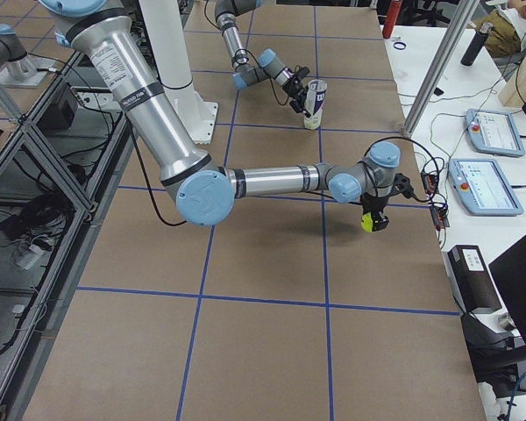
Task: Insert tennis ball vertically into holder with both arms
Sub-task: 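Carry the yellow ball with the right gripper above the can's open top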
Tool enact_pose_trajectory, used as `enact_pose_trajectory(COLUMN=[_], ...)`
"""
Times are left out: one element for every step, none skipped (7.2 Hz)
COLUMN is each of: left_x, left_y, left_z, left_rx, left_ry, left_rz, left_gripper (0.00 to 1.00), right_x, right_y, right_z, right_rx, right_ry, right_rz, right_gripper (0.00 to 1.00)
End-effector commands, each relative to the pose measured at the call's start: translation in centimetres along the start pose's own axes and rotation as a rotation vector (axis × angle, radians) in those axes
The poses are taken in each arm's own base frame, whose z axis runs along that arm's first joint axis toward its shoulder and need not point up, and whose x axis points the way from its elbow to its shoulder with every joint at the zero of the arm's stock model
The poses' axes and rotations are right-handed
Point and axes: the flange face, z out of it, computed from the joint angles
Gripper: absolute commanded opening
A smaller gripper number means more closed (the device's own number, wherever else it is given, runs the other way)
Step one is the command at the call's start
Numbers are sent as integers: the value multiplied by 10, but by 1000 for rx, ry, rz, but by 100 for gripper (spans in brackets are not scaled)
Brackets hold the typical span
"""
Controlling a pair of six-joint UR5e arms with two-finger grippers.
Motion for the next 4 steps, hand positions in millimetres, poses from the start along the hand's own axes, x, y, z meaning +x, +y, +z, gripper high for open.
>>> enact_pose_trajectory(left_x=[0, 1, 2, 2], left_y=[0, 0, 1, 1], left_z=[0, 0, 0, 0], left_rx=[0, 0, -1, -1], left_ry=[-1, 1, 3, 3], left_rz=[0, 0, 0, 0], left_gripper=[99, 99, 99, 99], right_x=[-73, -128, -180, -223], right_y=[-43, -56, -61, -64], right_z=[-68, -91, -110, -129], right_rx=[50, 55, 60, 64], right_ry=[-178, -243, -292, -336], right_rz=[243, 326, 383, 421], right_gripper=[0, 0, 0, 0])
